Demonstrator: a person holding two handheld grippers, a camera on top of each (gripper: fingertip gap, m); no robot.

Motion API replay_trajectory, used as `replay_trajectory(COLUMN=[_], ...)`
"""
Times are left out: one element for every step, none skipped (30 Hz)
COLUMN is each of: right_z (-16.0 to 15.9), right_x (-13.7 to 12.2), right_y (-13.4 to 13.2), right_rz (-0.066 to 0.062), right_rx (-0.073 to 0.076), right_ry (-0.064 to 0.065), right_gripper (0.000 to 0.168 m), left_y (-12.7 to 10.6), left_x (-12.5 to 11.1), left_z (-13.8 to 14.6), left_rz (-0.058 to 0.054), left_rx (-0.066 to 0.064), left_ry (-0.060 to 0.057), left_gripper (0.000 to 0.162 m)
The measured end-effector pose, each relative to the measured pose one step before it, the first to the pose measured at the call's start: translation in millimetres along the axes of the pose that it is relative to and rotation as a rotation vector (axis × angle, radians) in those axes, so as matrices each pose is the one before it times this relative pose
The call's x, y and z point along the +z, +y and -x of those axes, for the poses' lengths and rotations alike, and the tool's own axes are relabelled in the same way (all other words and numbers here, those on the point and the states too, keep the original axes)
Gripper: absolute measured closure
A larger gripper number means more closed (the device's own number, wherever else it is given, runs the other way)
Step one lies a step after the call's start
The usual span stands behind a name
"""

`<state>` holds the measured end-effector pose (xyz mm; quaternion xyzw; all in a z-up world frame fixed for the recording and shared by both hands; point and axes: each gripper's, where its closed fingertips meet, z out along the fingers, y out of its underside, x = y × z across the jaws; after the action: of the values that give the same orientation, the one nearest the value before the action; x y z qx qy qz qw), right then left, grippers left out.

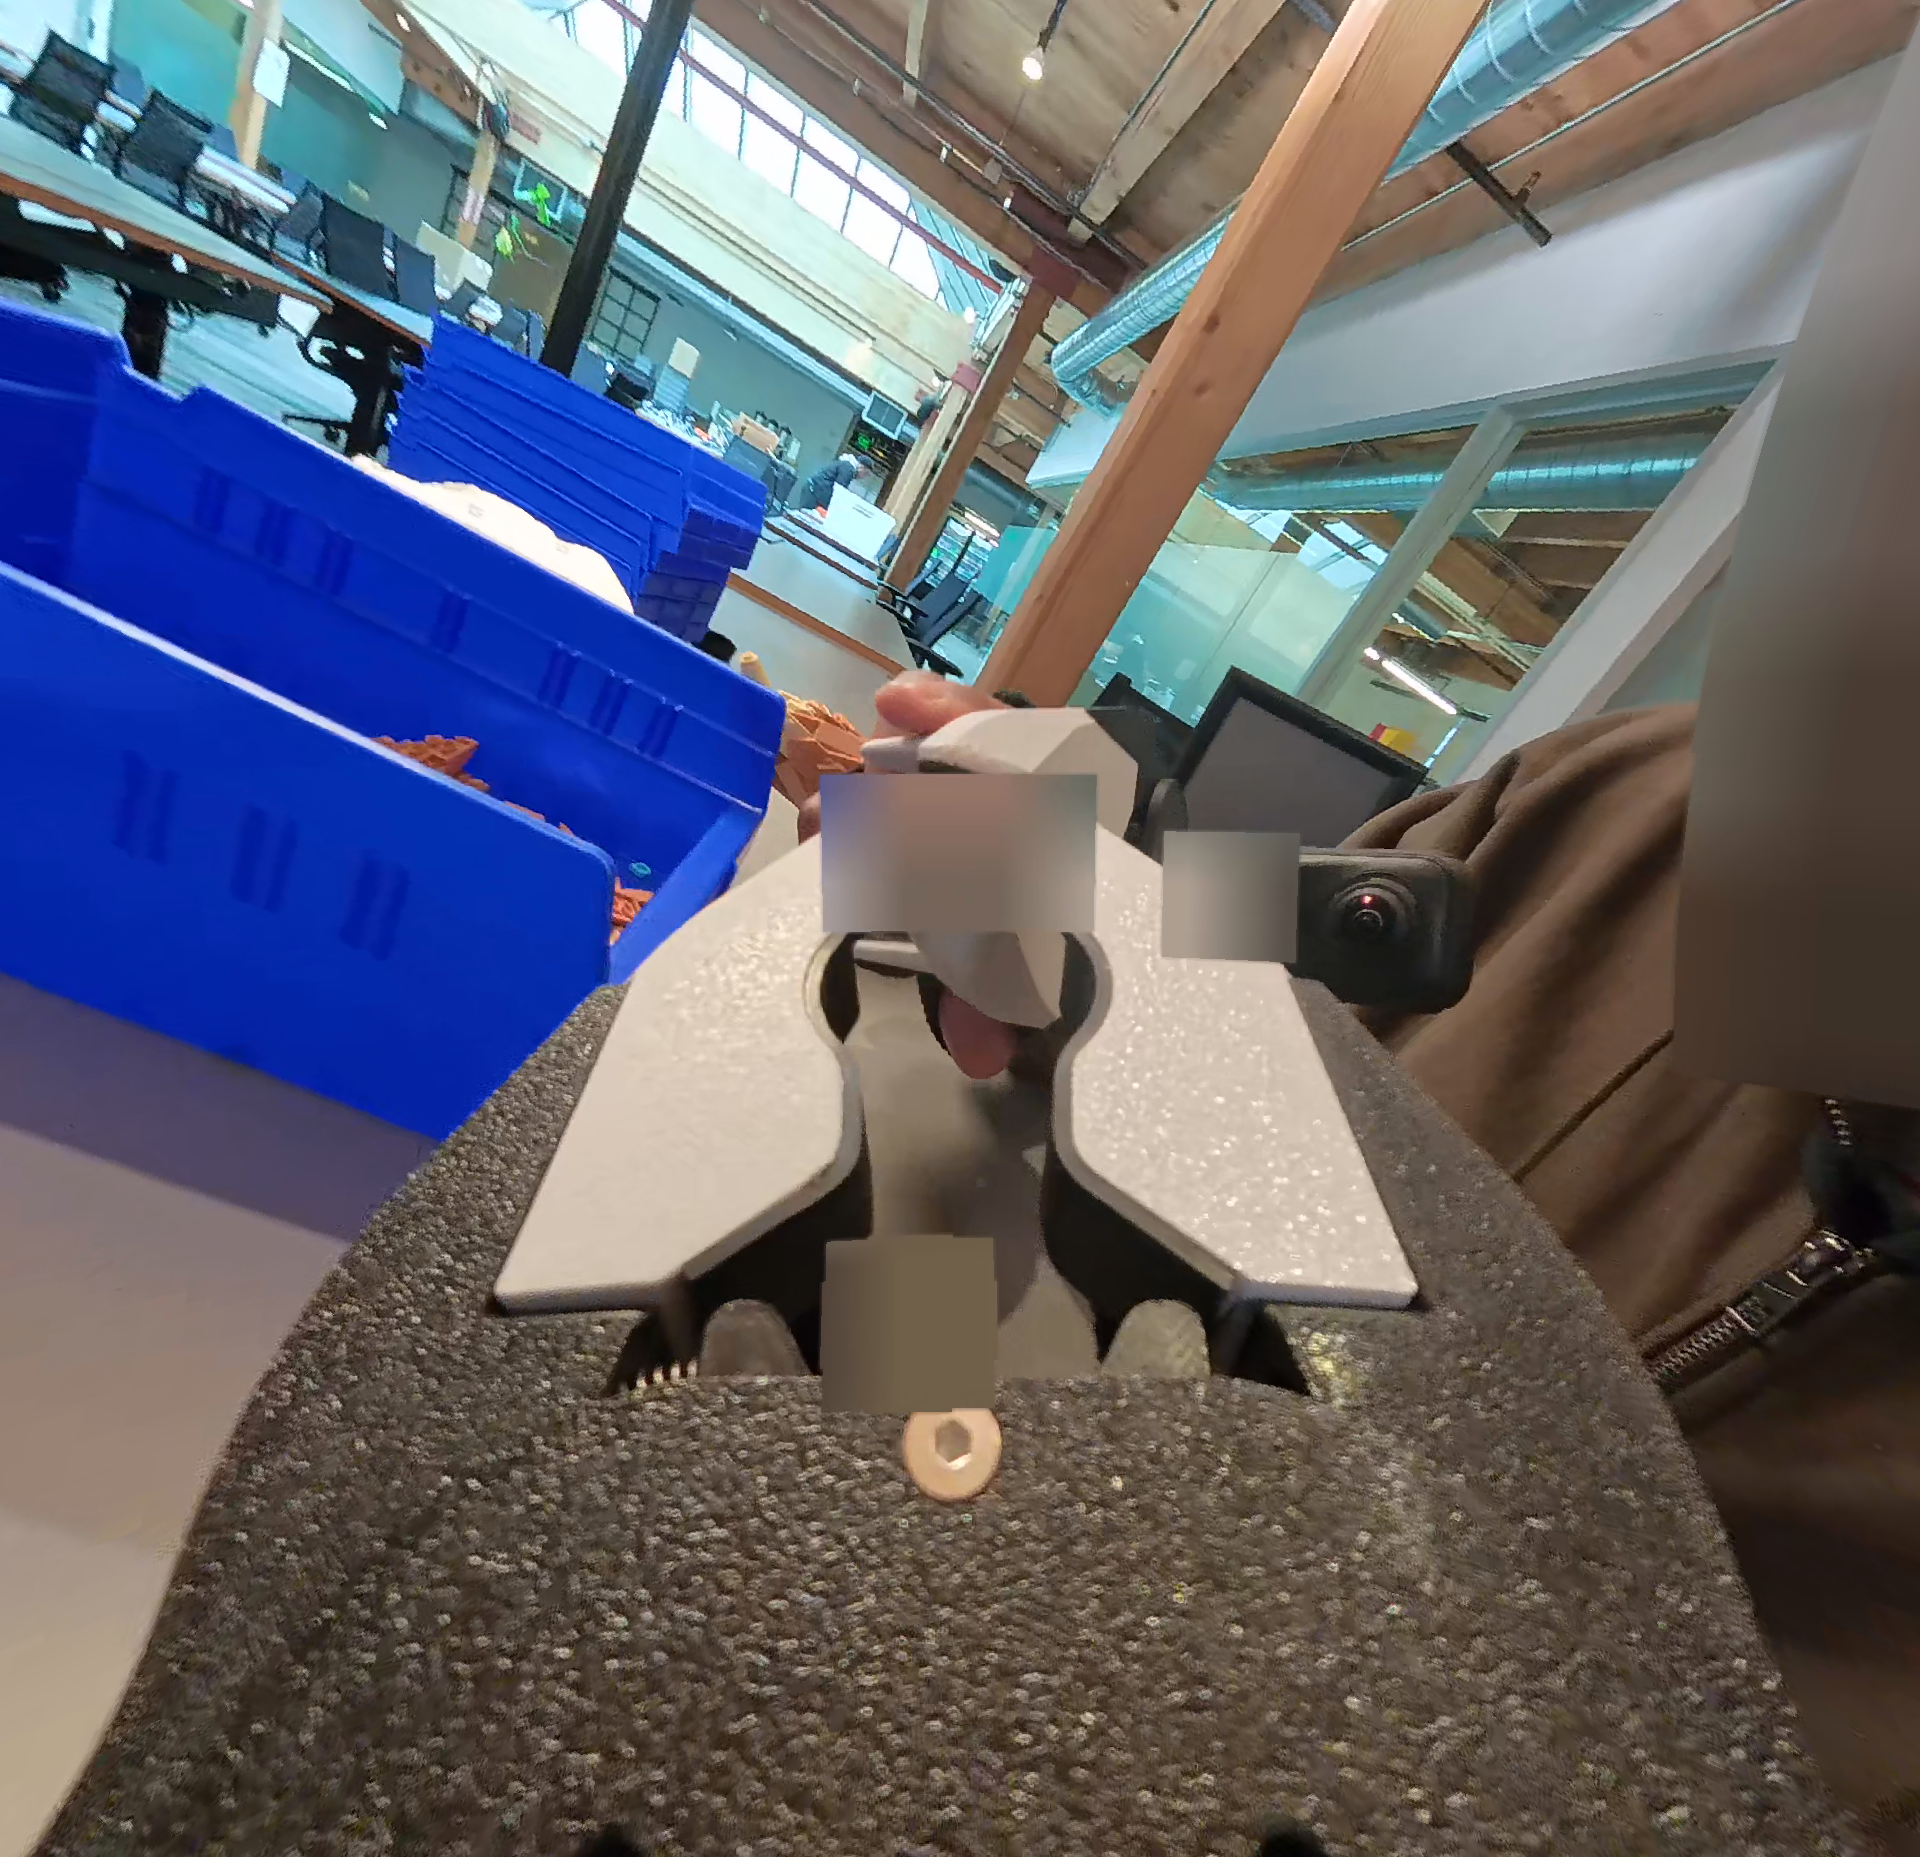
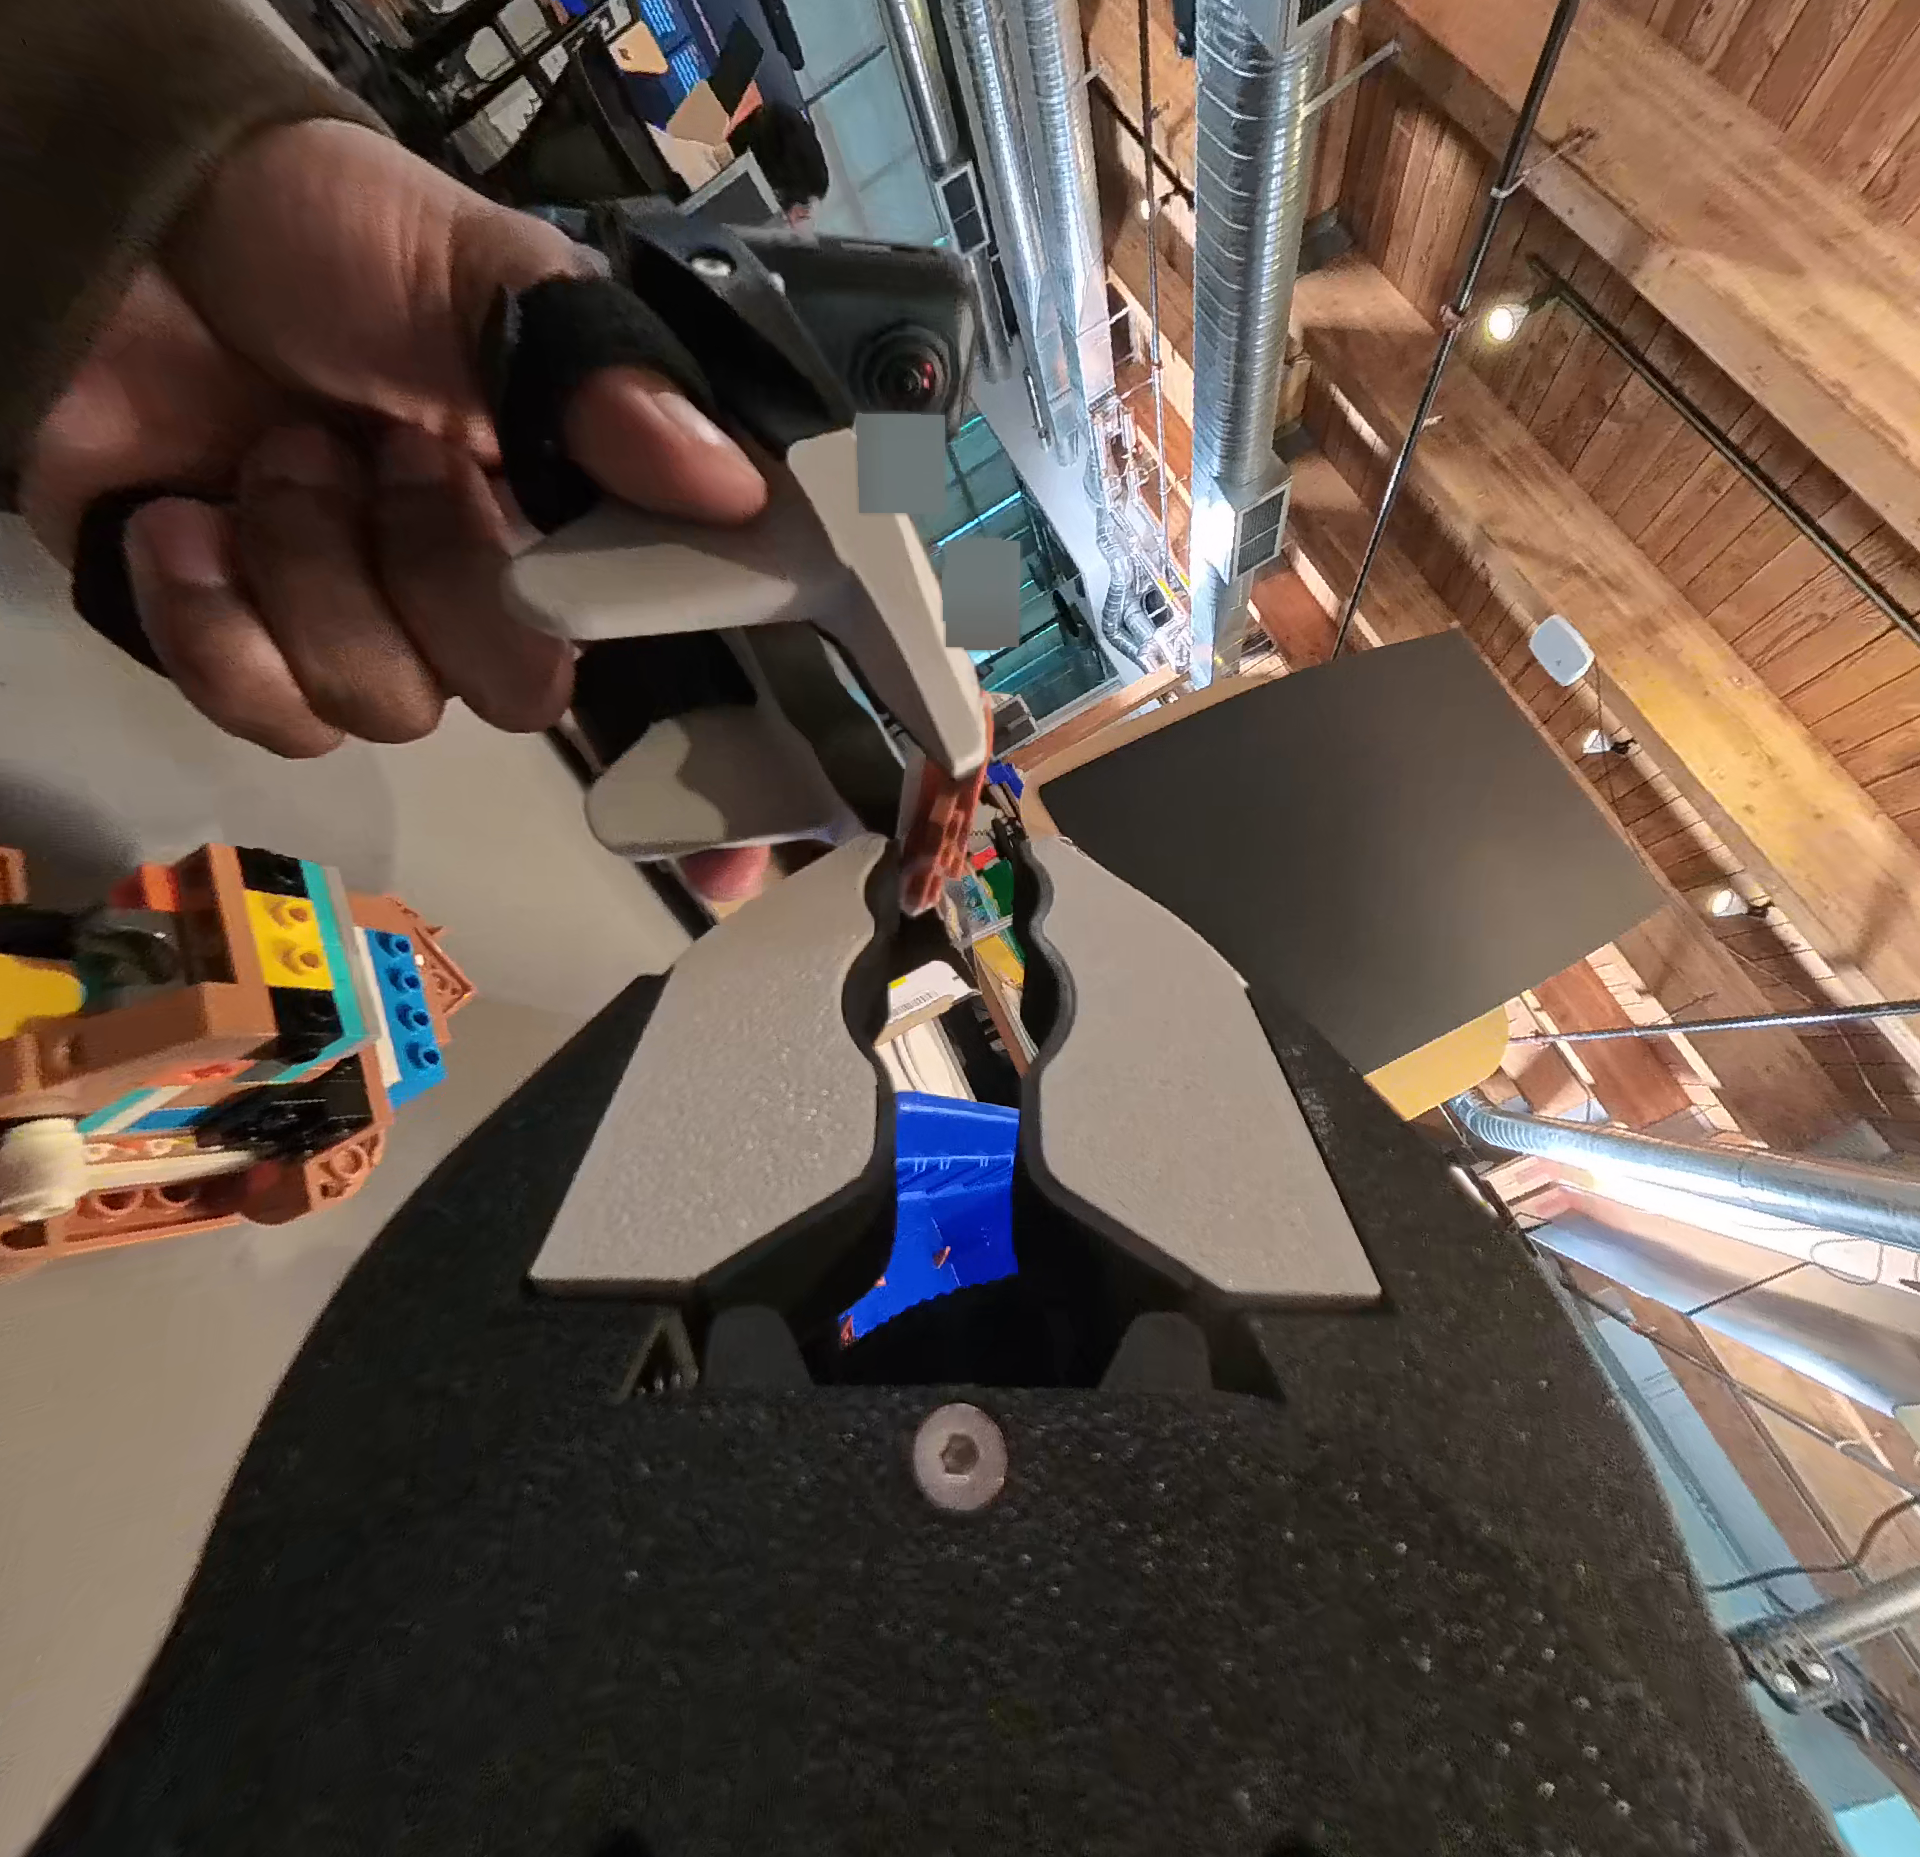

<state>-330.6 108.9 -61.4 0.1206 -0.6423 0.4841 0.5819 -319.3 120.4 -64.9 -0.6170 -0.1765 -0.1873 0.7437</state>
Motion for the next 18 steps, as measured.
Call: replay_trajectory(right_z=[1.33,2.03,1.7,0.83,0.58,0.22,0.29,0.4,0.83,1.02,1.11,0.96,1.04,0.91,0.92,0.58,0.65,0.69], right_x=[-0.29,-0.23,-0.23,0.01,0.0,-0.21,-0.35,-0.46,-0.42,-0.4,-0.56,-0.49,-0.48,-0.45,-0.36,-0.17,-0.07,-0.05], right_y=[0.21,0.02,0.03,0.22,0.25,-0.05,-0.18,-0.11,-0.06,0.12,0.08,0.06,0.15,0.16,0.05,-0.25,-0.31,-0.03], right_rz=[-0.0016,-0.004,-0.0024,0.0004,0.0,-0.0028,-0.0046,-0.0047,-0.0048,-0.0035,-0.0035,-0.0036,-0.0029,-0.0026,-0.003,-0.0033,-0.0028,-0.0015], right_rx=[-0.0064,-0.008,-0.0067,-0.0015,0.0065,0.0144,0.0162,0.0114,0.0068,0.0052,0.0036,0.0029,0.0031,0.0045,0.0073,0.0096,0.0084,0.0039], right_ry=[-0.0098,-0.0131,-0.0089,-0.0061,-0.0089,-0.0113,-0.0117,-0.0122,-0.0139,-0.0162,-0.0157,-0.0141,-0.0135,-0.0134,-0.0116,-0.0092,-0.0071,-0.0058], right_gripper=[0.151,0.156,0.157,0.157,0.158,0.158,0.158,0.158,0.158,0.158,0.158,0.158,0.158,0.158,0.158,0.157,0.157,0.157], left_y=[1.77,0.85,0.57,0.7,0.86,0.69,0.64,0.97,1.31,1.66,1.82,1.67,1.5,1.69,1.45,0.93,0.69,0.65], left_x=[0.51,0.1,0.02,-0.2,-0.35,-0.27,-0.17,0.0,-0.24,-0.28,-0.26,-0.09,-0.08,0.06,-0.17,-0.18,-0.33,-0.39], left_z=[0.21,-0.02,-0.14,0.25,0.42,0.04,-0.17,-0.13,-0.11,-0.05,0.25,-0.16,0.11,0.05,-0.01,-0.24,-0.32,-0.26], left_rz=[0.0085,0.0065,0.0062,0.009,0.0112,0.0117,0.0119,0.0153,0.0199,0.0222,0.0236,0.0217,0.0206,0.0193,0.0171,0.0107,0.0067,0.0062], left_rx=[-0.0082,-0.004,0.0029,0.0088,0.0105,0.0099,0.0132,0.0188,0.0225,0.023,0.0255,0.0265,0.0264,0.0257,0.0192,0.0145,0.0089,0.0069], left_ry=[0.0036,0.0023,0.0007,-0.0055,-0.0072,-0.0046,-0.0049,-0.0085,-0.0105,-0.0109,-0.0131,-0.0111,-0.0129,-0.0114,-0.0076,-0.0035,0.0006,0.0014], left_gripper=[0.127,0.127,0.127,0.127,0.127,0.127,0.127,0.127,0.127,0.126,0.126,0.126,0.126,0.126,0.126,0.126,0.126,0.126])
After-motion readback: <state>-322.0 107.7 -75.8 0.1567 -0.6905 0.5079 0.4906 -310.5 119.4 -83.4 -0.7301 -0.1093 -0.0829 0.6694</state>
